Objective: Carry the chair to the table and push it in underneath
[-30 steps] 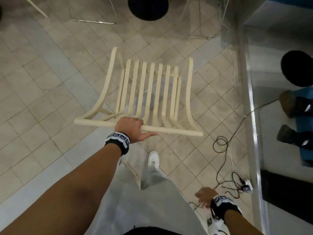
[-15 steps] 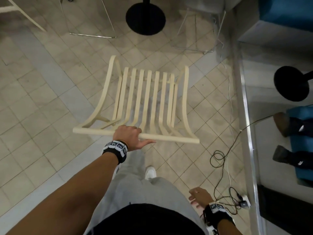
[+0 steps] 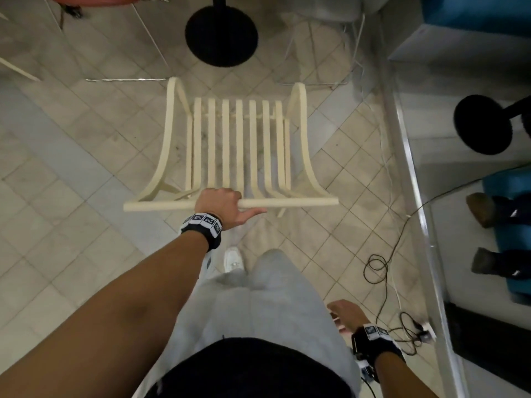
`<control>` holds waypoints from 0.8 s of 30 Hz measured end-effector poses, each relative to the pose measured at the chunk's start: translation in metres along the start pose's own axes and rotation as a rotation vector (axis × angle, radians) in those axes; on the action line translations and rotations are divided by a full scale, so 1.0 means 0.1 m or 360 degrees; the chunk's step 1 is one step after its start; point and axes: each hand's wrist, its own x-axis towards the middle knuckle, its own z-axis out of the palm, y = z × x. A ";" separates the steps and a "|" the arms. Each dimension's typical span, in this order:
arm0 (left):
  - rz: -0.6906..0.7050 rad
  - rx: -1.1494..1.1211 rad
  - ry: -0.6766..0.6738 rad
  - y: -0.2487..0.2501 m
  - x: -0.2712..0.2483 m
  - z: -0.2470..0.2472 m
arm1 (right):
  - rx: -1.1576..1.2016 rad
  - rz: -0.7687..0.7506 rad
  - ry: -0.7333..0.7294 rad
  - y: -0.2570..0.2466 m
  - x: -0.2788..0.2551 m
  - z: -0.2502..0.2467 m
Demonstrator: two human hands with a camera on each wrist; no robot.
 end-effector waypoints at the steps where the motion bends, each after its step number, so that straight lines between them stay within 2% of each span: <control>1: -0.0006 0.0010 -0.0010 -0.04 0.11 -0.04 | 0.0005 0.0012 0.0001 -0.08 0.00 -0.02; 10: -0.0019 0.0112 -0.0083 -0.38 1.09 -0.54 | -0.0014 0.0047 -0.0049 -0.88 0.26 -0.33; 24: -0.0215 0.0039 -0.0100 -0.72 2.68 -1.28 | -0.0100 -0.0069 -0.0079 -2.47 0.85 -1.42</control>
